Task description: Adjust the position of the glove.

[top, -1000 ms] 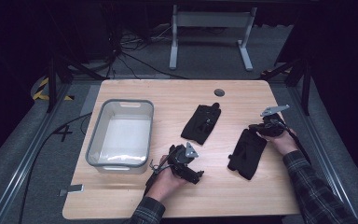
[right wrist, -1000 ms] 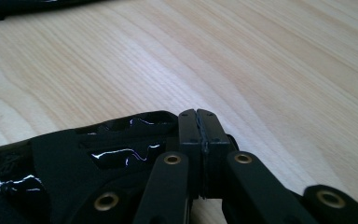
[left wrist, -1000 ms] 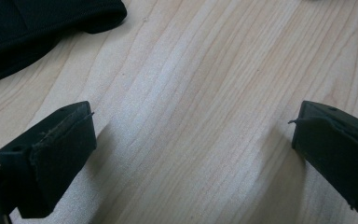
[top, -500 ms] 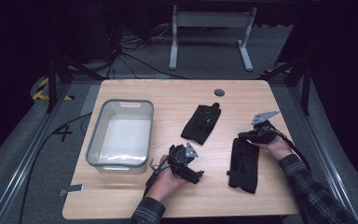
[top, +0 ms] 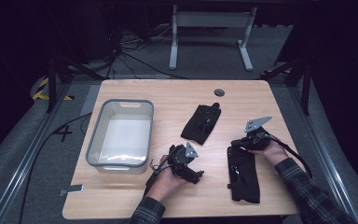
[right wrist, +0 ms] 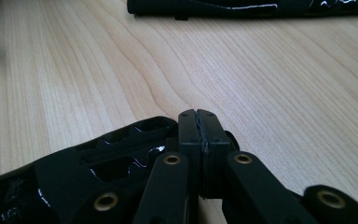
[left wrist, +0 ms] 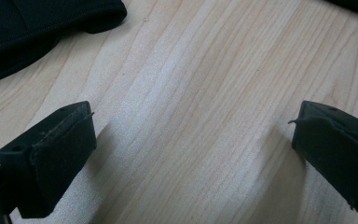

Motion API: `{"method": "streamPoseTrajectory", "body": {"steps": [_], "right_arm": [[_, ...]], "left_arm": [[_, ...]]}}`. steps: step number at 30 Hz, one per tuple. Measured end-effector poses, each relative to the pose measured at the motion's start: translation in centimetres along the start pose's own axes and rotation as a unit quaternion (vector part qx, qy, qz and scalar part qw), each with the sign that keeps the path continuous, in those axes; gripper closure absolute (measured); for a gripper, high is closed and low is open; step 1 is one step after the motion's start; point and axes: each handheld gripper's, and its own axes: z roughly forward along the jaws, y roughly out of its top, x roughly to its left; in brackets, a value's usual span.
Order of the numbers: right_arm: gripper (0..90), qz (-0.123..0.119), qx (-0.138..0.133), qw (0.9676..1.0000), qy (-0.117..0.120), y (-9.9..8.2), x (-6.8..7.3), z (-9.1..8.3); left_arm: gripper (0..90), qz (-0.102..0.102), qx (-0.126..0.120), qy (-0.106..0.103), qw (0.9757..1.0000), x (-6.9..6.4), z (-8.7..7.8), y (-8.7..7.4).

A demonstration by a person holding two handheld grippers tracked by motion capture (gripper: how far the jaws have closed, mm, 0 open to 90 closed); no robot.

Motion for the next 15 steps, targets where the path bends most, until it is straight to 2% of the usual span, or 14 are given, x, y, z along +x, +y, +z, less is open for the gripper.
{"method": "streamPoseTrajectory", "body": {"steps": [1,4,8,9,11,15], "right_arm": [[85.6,0.001,-0.008,0.9999,-0.006,0.0,0.1,-0.5],[81.2,0.007,-0.020,0.9997,-0.015,0.0,0.3,-1.5],[75.3,0.014,-0.025,0.9992,-0.028,-0.2,0.5,-2.5],[68.9,0.017,-0.025,0.9987,-0.041,-0.7,0.7,-3.2],[66.9,0.018,-0.024,0.9984,-0.049,-1.0,0.8,-3.5],[56.1,0.034,-0.016,0.9969,-0.069,-2.5,1.2,-4.4]], "left_arm": [[0.0,0.000,0.000,0.000,1.0000,0.0,0.0,0.0],[0.0,0.000,0.000,0.000,1.0000,0.0,0.0,0.0],[0.0,0.000,0.000,0.000,1.0000,0.0,0.0,0.0],[0.0,0.000,0.000,0.000,1.0000,0.0,0.0,0.0],[0.0,0.000,0.000,0.000,1.0000,0.0,0.0,0.0],[0.0,-0.001,0.000,0.000,1.0000,0.0,0.0,0.0]]}}
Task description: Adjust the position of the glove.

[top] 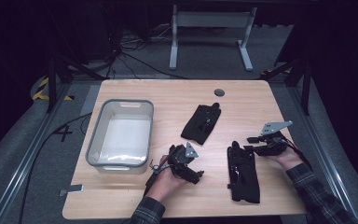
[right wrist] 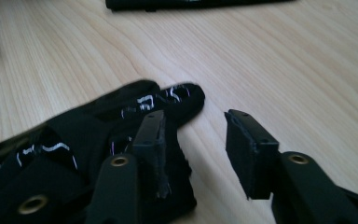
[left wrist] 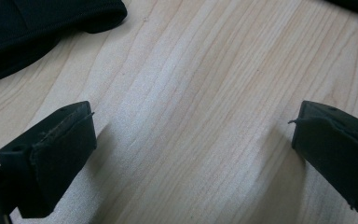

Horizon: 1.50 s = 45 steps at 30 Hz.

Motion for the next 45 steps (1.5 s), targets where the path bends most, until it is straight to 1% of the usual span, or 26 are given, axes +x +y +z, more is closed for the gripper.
{"method": "streamPoseTrajectory", "body": {"steps": [2,4,6,8,9,10,11,18,21,22,23,26,29,30,31,34,35,37,38,39,40,41,43,44,45], "right_arm": [[52.1,0.007,0.000,0.9999,-0.013,-0.7,0.1,-0.5],[48.5,0.015,-0.004,0.9997,-0.018,-1.3,0.1,-1.0],[43.5,0.022,-0.006,0.9993,-0.028,-1.8,0.3,-1.5],[42.3,0.027,-0.009,0.9992,-0.030,-2.1,0.3,-1.7],[38.5,0.036,-0.015,0.9986,-0.035,-2.9,0.5,-2.2],[38.5,0.036,-0.015,0.9986,-0.035,-2.9,0.5,-2.2],[36.8,0.039,-0.016,0.9984,-0.038,-3.3,0.6,-2.4],[22.4,0.058,-0.021,0.9965,-0.055,-5.8,0.8,-3.0],[18.6,0.069,-0.021,0.9956,-0.059,-6.5,0.7,-3.1],[18.3,0.075,-0.021,0.9950,-0.062,-6.8,0.8,-3.0],[17.2,0.079,-0.016,0.9944,-0.069,-7.0,0.8,-3.0],[14.7,0.082,-0.011,0.9936,-0.077,-7.6,0.7,-3.0],[13.1,0.086,-0.018,0.9929,-0.080,-7.9,0.7,-3.0],[10.1,0.083,-0.020,0.9930,-0.081,-8.0,0.8,-2.9],[8.7,0.077,-0.019,0.9933,-0.084,-8.0,0.9,-2.8],[7.6,0.078,-0.017,0.9931,-0.085,-8.0,1.0,-2.7],[7.6,0.078,-0.017,0.9931,-0.085,-8.0,1.0,-2.7],[7.6,0.079,-0.018,0.9930,-0.086,-8.0,1.1,-2.7],[7.6,0.079,-0.018,0.9930,-0.086,-8.0,1.1,-2.7],[7.6,0.079,-0.018,0.9930,-0.086,-8.0,1.1,-2.7],[7.6,0.079,-0.018,0.9930,-0.086,-8.0,1.1,-2.7],[7.6,0.079,-0.017,0.9930,-0.086,-8.0,1.1,-2.7],[7.6,0.079,-0.018,0.9930,-0.086,-8.0,1.1,-2.7],[7.6,0.079,-0.018,0.9930,-0.086,-8.0,1.1,-2.7],[7.6,0.079,-0.018,0.9930,-0.086,-8.0,1.1,-2.7]], "left_arm": [[0.0,0.001,0.000,0.000,1.0000,0.0,0.0,0.0],[0.0,0.001,0.000,0.000,1.0000,0.0,0.0,0.0],[0.0,0.000,0.000,0.000,1.0000,0.0,0.0,0.0],[0.0,0.001,0.000,0.000,1.0000,0.0,0.0,0.0],[0.0,0.001,0.000,0.000,1.0000,0.0,0.0,0.0],[0.0,0.001,0.000,0.000,1.0000,0.0,0.0,0.0],[0.0,0.001,0.000,0.000,1.0000,0.0,0.0,0.0],[0.0,0.001,0.000,0.000,1.0000,0.0,0.0,0.0],[0.1,0.001,0.000,0.000,1.0000,0.0,0.0,0.0],[0.1,0.000,0.000,0.000,1.0000,0.0,0.0,0.0],[0.0,0.001,0.000,0.000,1.0000,0.0,0.0,0.0],[0.0,0.000,0.000,0.000,1.0000,0.0,0.0,0.0],[0.0,0.000,0.000,0.000,1.0000,0.0,0.0,0.0],[0.0,0.001,0.000,-0.002,1.0000,0.0,0.0,0.0],[0.0,0.001,0.002,-0.001,1.0000,0.0,0.0,0.1],[0.5,0.000,0.012,0.000,0.9999,-0.1,0.0,0.4],[3.5,0.000,0.012,0.000,0.9999,-0.1,0.0,0.4],[13.1,0.001,0.013,-0.001,0.9999,-0.1,-0.3,0.6],[16.4,-0.006,0.015,0.006,0.9998,-0.2,-0.4,0.9],[18.9,-0.006,0.015,0.006,0.9998,-0.2,-0.4,0.9],[24.2,-0.007,0.019,0.006,0.9998,-0.2,-0.6,1.3],[28.3,-0.010,0.018,0.005,0.9998,-0.3,-0.8,1.6],[38.5,-0.010,0.016,0.004,0.9998,-0.2,-0.8,1.8],[38.5,-0.013,0.015,0.000,0.9998,-0.1,-1.0,2.2],[48.6,-0.016,0.013,0.001,0.9998,-0.1,-1.0,2.4]]}}
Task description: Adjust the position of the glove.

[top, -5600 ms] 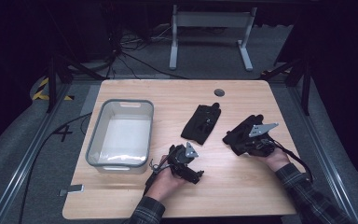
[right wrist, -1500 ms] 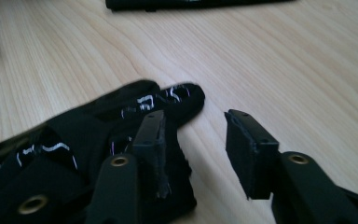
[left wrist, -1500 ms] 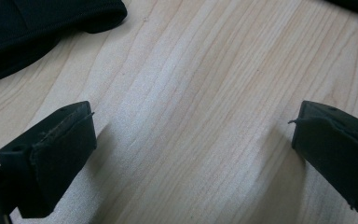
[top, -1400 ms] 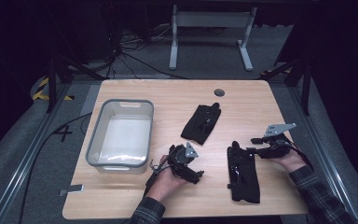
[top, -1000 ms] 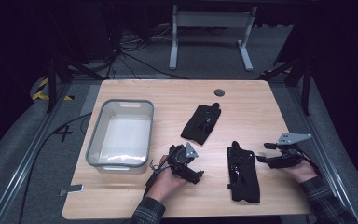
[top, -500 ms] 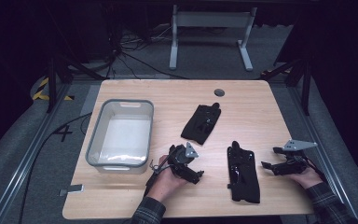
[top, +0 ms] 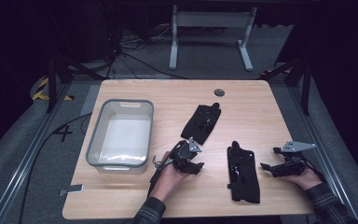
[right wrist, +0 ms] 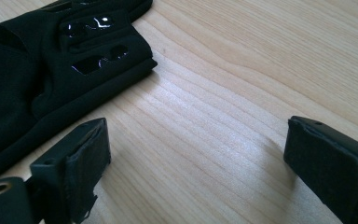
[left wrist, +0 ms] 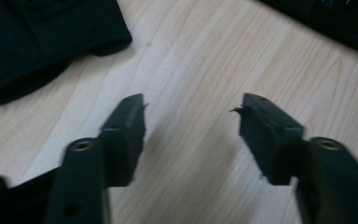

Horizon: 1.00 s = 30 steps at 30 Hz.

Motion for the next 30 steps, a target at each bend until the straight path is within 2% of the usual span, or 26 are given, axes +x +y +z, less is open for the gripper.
{"method": "streamPoseTrajectory", "body": {"steps": [2,4,5,7,9,11,15,23,30], "right_arm": [[7.6,0.000,0.000,1.0000,0.000,0.0,0.0,0.0],[7.5,0.000,0.000,1.0000,0.000,0.0,0.0,0.0],[7.5,0.000,0.000,1.0000,0.000,0.0,0.0,0.0],[7.4,-0.001,0.001,1.0000,0.000,0.0,0.0,0.0],[7.4,-0.001,0.001,1.0000,0.001,0.0,0.0,0.0],[7.4,-0.001,0.001,1.0000,0.001,0.0,0.0,0.0],[7.3,-0.002,0.001,1.0000,0.002,0.0,0.0,0.0],[7.3,-0.002,0.001,1.0000,0.002,0.0,0.0,0.0],[7.3,-0.002,0.001,1.0000,0.002,0.0,0.0,0.0]], "left_arm": [[56.0,0.003,0.004,-0.004,1.0000,0.1,-0.1,0.6],[67.8,0.011,0.009,0.001,0.9999,0.1,-0.2,1.2],[67.8,0.010,0.007,-0.002,0.9999,0.2,-0.2,1.4],[80.1,0.014,0.016,-0.013,0.9997,0.5,-0.1,2.1],[89.3,0.012,0.012,-0.026,0.9995,0.7,0.0,2.7],[89.7,0.017,0.027,-0.024,0.9992,0.9,0.2,3.3],[89.8,0.018,0.028,-0.022,0.9992,1.5,0.4,4.7],[89.7,0.015,0.023,-0.019,0.9994,3.1,1.6,6.9],[89.8,0.005,0.018,-0.011,0.9998,5.1,2.6,8.0]]}}
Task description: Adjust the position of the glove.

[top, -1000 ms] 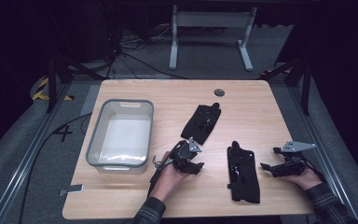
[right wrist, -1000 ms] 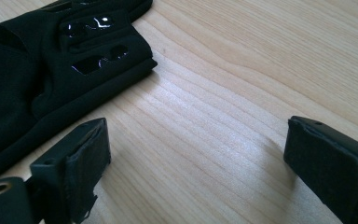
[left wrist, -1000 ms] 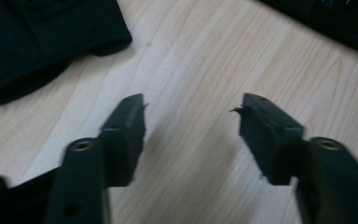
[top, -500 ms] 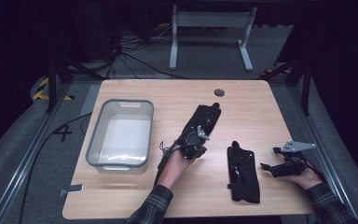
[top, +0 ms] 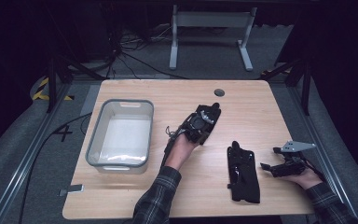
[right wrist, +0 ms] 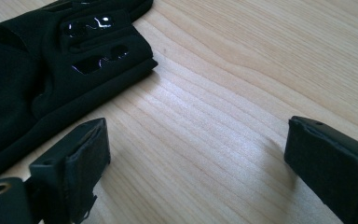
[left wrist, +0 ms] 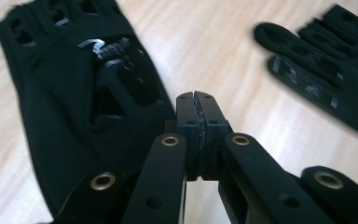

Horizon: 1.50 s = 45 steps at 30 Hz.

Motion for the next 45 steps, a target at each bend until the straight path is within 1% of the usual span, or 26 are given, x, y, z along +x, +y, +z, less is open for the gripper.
{"method": "streamPoseTrajectory", "body": {"steps": [2,3,5,10,14,17,18,19,20,21,22,23,28,30,31,32,33,37,38,39,43,45], "right_arm": [[7.3,0.000,0.000,1.0000,0.000,0.0,0.0,0.0],[7.3,0.000,0.000,1.0000,0.000,0.0,0.0,0.0],[7.3,0.000,0.000,1.0000,0.000,0.0,0.0,0.0],[7.3,-0.001,0.000,1.0000,0.000,0.0,0.0,0.0],[7.3,-0.001,0.000,1.0000,0.000,0.0,0.0,0.0],[7.3,-0.001,0.000,1.0000,0.001,0.0,0.0,0.0],[7.3,-0.001,0.000,1.0000,0.001,0.0,0.0,0.0],[7.3,-0.001,0.000,1.0000,0.001,0.0,0.0,0.0],[7.3,-0.001,0.000,1.0000,0.001,0.0,0.0,0.0],[7.3,-0.001,0.000,1.0000,0.001,0.0,0.0,0.0],[7.3,-0.001,0.000,1.0000,0.001,0.0,0.0,0.0],[7.3,-0.001,0.000,1.0000,0.001,0.0,0.0,0.0],[7.3,-0.001,0.000,1.0000,0.002,0.0,0.0,0.0],[7.3,-0.001,0.000,1.0000,0.001,0.0,0.0,0.0],[7.3,-0.001,0.000,1.0000,0.001,0.0,0.0,0.0],[7.3,-0.001,0.000,1.0000,0.001,0.0,0.0,0.0],[7.3,-0.002,0.000,1.0000,0.001,0.0,0.0,0.0],[7.3,-0.002,0.000,1.0000,0.001,0.0,0.0,0.0],[7.3,-0.001,0.000,1.0000,0.001,0.0,0.0,0.0],[7.3,-0.001,0.000,1.0000,0.001,0.0,0.0,0.0],[7.3,-0.001,0.000,1.0000,0.001,0.0,0.0,0.0],[7.3,-0.001,0.000,1.0000,0.001,0.0,0.0,0.0]], "left_arm": [[89.7,-0.003,-0.001,0.004,1.0000,0.5,0.3,0.3],[89.8,-0.003,-0.001,0.004,1.0000,0.5,0.3,0.3],[89.7,-0.001,0.000,0.008,1.0000,1.0,0.7,0.6],[89.8,-0.005,-0.003,0.014,0.9999,2.2,1.8,1.4],[89.8,-0.009,-0.001,0.011,0.9999,2.5,2.6,1.5],[89.7,-0.012,0.007,0.008,0.9999,2.8,3.5,1.5],[89.8,-0.014,0.011,0.008,0.9998,2.9,4.1,1.4],[89.8,-0.014,0.011,0.008,0.9998,2.9,4.1,1.4],[89.8,-0.014,0.017,0.005,0.9997,3.0,4.4,1.3],[89.8,-0.018,0.011,0.000,0.9998,3.1,4.6,1.1],[89.8,-0.018,0.011,0.000,0.9998,3.1,4.6,1.1],[89.8,-0.024,0.009,-0.003,0.9997,3.2,4.6,1.0],[89.9,-0.023,0.011,-0.004,0.9997,3.0,4.4,0.8],[89.9,-0.026,0.012,-0.005,0.9996,2.9,4.3,0.5],[89.9,-0.032,0.007,-0.008,0.9994,2.7,4.1,0.2],[89.9,-0.032,0.007,-0.008,0.9994,2.7,4.1,0.2],[89.9,-0.033,0.005,-0.011,0.9994,2.4,3.9,-0.1],[89.9,-0.031,0.005,-0.013,0.9994,1.9,3.6,-0.6],[89.9,-0.030,0.009,-0.015,0.9994,1.6,3.4,-0.8],[89.9,-0.030,0.009,-0.015,0.9994,1.6,3.4,-0.8],[89.9,-0.027,0.007,-0.015,0.9995,0.8,2.9,-1.5],[90.0,-0.030,0.006,-0.015,0.9994,0.4,2.7,-1.8]]}}
